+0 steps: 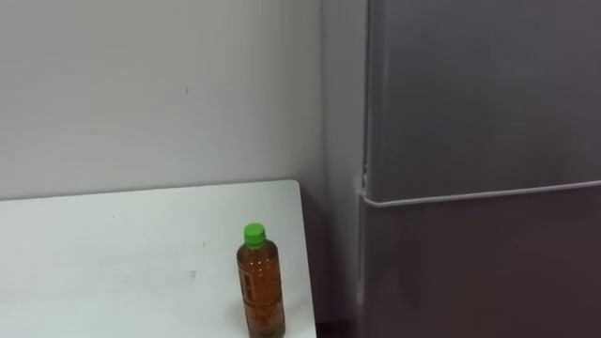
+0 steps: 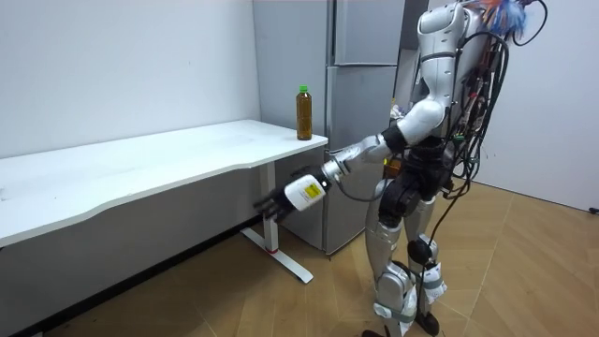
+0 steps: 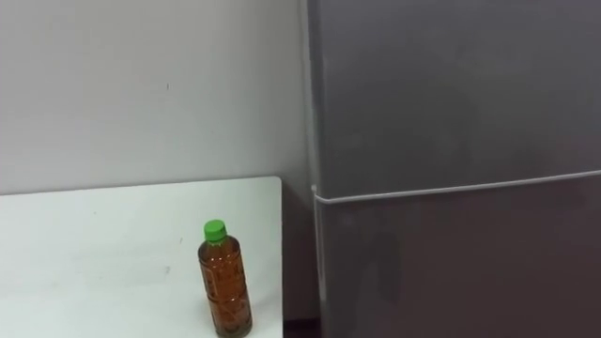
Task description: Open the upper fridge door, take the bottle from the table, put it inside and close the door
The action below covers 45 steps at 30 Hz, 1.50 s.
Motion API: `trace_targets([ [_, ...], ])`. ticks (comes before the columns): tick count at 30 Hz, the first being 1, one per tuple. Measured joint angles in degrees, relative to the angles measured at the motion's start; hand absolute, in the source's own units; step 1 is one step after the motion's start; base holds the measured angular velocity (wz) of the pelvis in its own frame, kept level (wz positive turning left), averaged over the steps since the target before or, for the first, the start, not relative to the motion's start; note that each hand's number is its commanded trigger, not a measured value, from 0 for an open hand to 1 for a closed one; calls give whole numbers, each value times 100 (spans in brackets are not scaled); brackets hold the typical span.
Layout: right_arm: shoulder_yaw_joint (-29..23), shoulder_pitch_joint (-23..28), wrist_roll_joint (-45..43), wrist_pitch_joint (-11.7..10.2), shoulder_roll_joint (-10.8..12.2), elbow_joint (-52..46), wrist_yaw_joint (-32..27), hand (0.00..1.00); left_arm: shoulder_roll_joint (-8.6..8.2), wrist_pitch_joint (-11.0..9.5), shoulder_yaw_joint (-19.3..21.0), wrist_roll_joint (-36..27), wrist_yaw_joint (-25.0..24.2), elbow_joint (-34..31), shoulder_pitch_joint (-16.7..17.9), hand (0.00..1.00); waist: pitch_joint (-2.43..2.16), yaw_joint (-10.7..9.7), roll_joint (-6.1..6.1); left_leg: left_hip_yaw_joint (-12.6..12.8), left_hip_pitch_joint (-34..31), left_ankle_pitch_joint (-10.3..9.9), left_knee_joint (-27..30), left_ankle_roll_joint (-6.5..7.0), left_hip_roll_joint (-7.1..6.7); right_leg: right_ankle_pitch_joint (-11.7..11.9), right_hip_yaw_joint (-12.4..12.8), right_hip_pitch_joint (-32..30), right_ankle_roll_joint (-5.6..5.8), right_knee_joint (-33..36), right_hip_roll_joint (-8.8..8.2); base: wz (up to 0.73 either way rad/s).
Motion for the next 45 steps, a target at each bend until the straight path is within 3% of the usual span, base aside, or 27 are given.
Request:
trace_targets([
  [3,-88,-3,0,-1,21,28,0,0,6,-185,138,0,256,-709,0,0,-2,-2,-4,-2,-3,-1,-2,0,0,-1,-21,-1,1,-6,1,0],
  [7,-90,17,-17,-3,33,-41,-7,0,23,-278,245,27,566,-1664,-18,0,-5,-8,11,-13,-4,-2,-7,-3,3,0,-1,5,0,-12,10,0],
  [16,-75,33,-6,-7,86,-46,-36,0,35,-356,301,364,1145,-3056,-91,0,-6,-8,-25,-17,0,-1,0,-3,3,1,-2,9,-2,-12,8,0],
  [22,2,36,-12,-6,109,-41,-66,0,46,-358,305,361,1198,-3968,-244,0,6,-26,-39,-33,11,-2,20,-3,2,1,5,21,-2,-10,9,0],
  [27,-26,1,-14,-7,127,-100,-65,0,52,-360,302,365,1187,-4142,-598,0,54,-102,13,-51,38,-2,16,-3,3,1,4,51,-2,-25,12,0],
  [35,25,-85,88,-10,185,9,-69,0,61,-358,-17,593,677,-4150,-1032,0,66,-328,10,-26,45,-1,37,-2,0,10,-8,86,-3,-24,10,0],
  [38,41,-188,80,-9,192,47,-78,0,62,-331,-254,774,512,-4149,-1347,0,119,-393,12,-39,38,-1,34,-2,2,10,-7,73,-2,-15,12,0],
  [45,42,-319,17,5,199,74,39,0,61,-131,-768,1106,-263,-4150,-1858,0,106,-683,-4,-12,-39,0,37,-3,2,9,15,-7,-2,-19,12,-2],
])
